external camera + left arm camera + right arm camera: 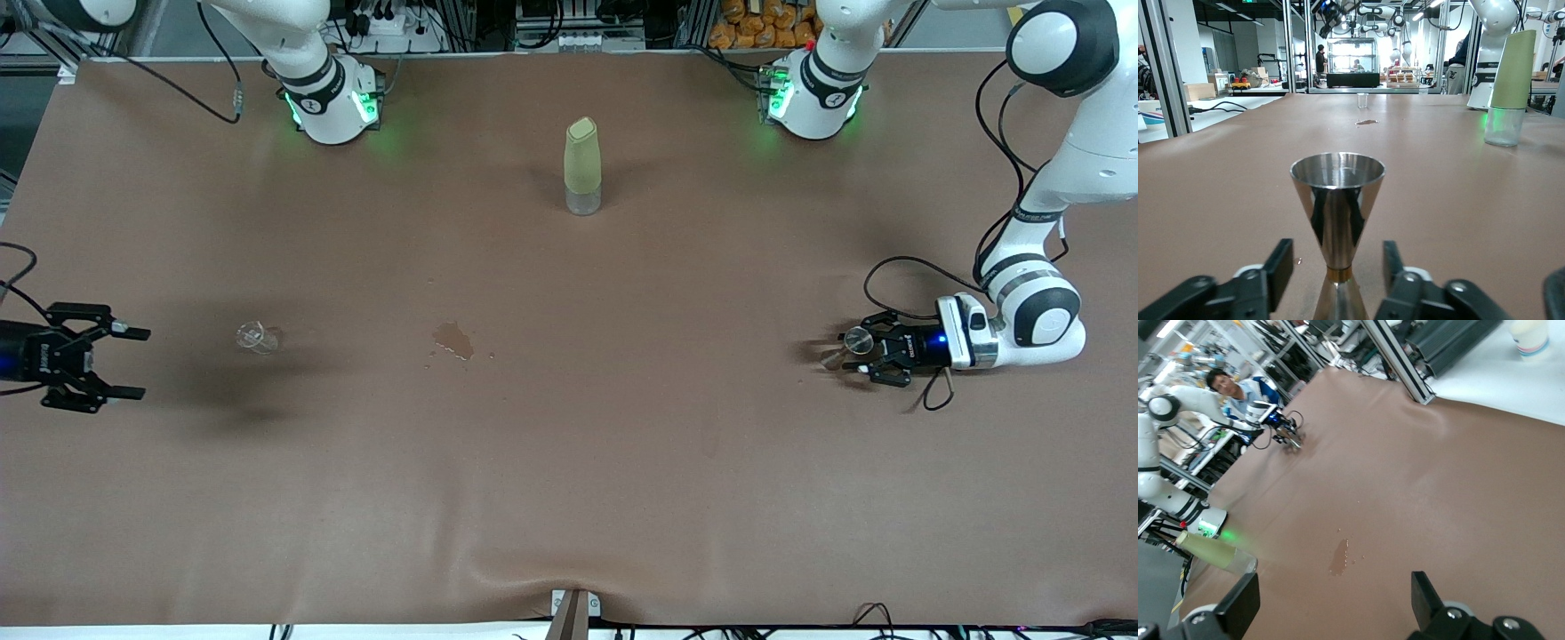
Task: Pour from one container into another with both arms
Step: 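Withdraw the right gripper from the beaker while the left gripper releases the jigger, then raise the open left gripper up away from the steel jigger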
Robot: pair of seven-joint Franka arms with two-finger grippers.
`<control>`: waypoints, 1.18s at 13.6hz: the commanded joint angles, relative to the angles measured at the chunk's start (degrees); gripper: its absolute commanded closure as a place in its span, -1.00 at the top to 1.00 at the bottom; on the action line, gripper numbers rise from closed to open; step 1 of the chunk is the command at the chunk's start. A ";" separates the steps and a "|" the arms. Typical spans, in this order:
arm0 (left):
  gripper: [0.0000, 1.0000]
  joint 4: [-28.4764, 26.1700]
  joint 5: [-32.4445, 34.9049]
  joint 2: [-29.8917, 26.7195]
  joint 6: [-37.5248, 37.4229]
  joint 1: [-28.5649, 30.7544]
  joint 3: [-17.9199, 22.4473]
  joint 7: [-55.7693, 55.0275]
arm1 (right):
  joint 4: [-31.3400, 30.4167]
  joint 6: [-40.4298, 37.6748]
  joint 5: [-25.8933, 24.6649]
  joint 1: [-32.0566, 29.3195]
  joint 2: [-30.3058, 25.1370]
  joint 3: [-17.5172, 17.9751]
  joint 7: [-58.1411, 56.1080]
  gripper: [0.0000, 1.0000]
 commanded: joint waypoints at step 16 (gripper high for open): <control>1.00 21.16 22.05 -11.37 -1.06 -18.73 16.77 -0.31 | -7.30 5.16 -47.31 6.65 -28.36 8.07 62.47 1.00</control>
